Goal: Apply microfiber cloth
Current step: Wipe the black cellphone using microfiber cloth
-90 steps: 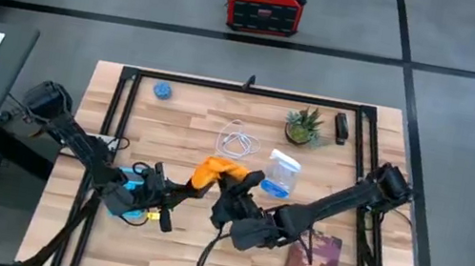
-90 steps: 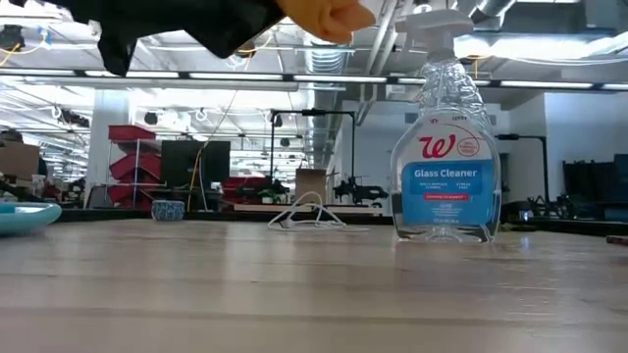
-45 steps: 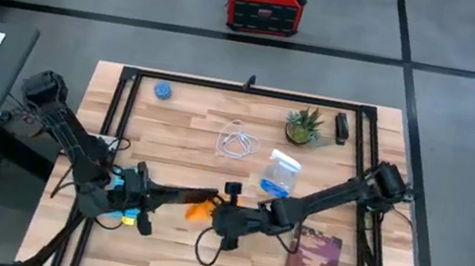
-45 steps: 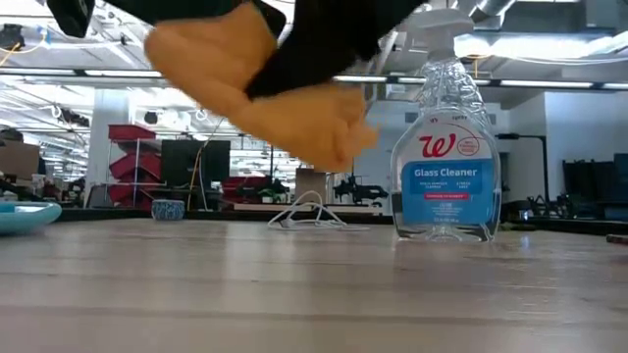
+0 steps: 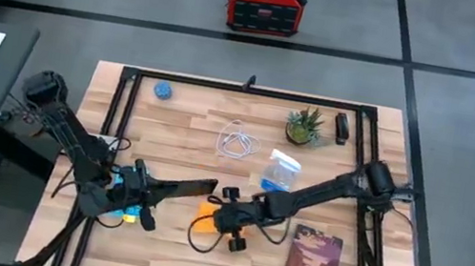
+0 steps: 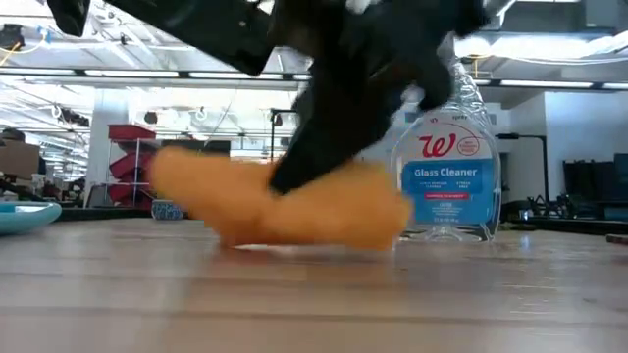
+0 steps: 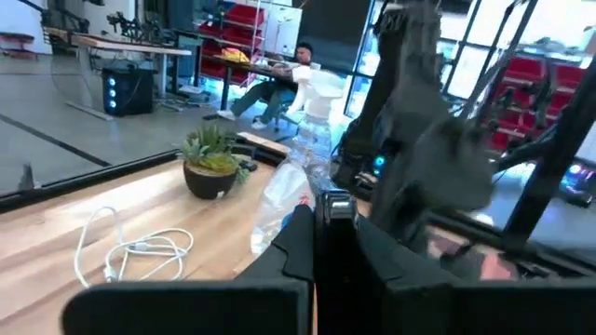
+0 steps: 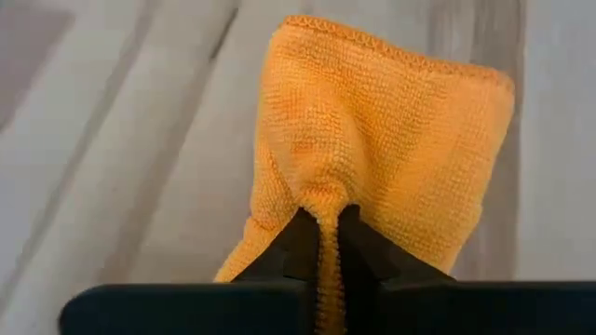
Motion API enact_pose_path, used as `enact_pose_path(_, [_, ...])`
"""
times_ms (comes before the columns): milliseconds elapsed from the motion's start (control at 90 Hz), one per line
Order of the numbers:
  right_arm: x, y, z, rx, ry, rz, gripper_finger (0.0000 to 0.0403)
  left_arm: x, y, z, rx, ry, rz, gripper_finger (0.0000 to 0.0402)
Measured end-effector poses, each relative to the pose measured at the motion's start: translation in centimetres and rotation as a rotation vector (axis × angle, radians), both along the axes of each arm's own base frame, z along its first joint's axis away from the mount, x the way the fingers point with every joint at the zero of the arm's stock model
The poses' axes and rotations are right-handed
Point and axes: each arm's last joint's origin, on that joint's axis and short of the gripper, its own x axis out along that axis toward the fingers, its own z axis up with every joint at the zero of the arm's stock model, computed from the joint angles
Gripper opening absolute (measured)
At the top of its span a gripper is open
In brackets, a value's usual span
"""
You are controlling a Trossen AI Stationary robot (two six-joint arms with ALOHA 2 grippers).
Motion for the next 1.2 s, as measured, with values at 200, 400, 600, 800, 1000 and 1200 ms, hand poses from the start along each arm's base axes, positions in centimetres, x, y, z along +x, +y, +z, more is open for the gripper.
enact_pose_path(200, [1.0, -0.2, -1.2, 0.063, -0.002, 0.031, 0.0134, -0.1, -0.1, 0.0, 0.003, 0.001, 0.000, 0.0006])
enact_pose_path(400, [0.4, -1.3, 3.5, 0.050, -0.055, -0.022, 0.0210, -0.8, -0.6, 0.3, 0.004, -0.009, -0.028, 0.0006])
enact_pose_path(600, [-0.9, -1.4, 8.4, -0.005, -0.281, -0.150, 0.0213, -1.7, -1.2, 1.1, 0.020, -0.024, -0.023, 0.0006])
enact_pose_path(800, [-1.4, -0.2, 6.9, 0.060, -0.509, -0.148, 0.0199, -1.8, -1.2, 1.6, 0.047, -0.023, -0.019, 0.0006])
enact_pose_path(1000, [-1.0, -0.1, 4.3, 0.202, -0.756, -0.183, 0.0191, -1.7, -1.0, 2.5, 0.085, -0.041, -0.043, 0.0006])
enact_pose_path(1200, [-0.2, -0.9, 3.6, 0.310, -0.991, -0.178, 0.0191, -0.9, -0.6, 3.2, 0.138, -0.088, -0.134, 0.0006])
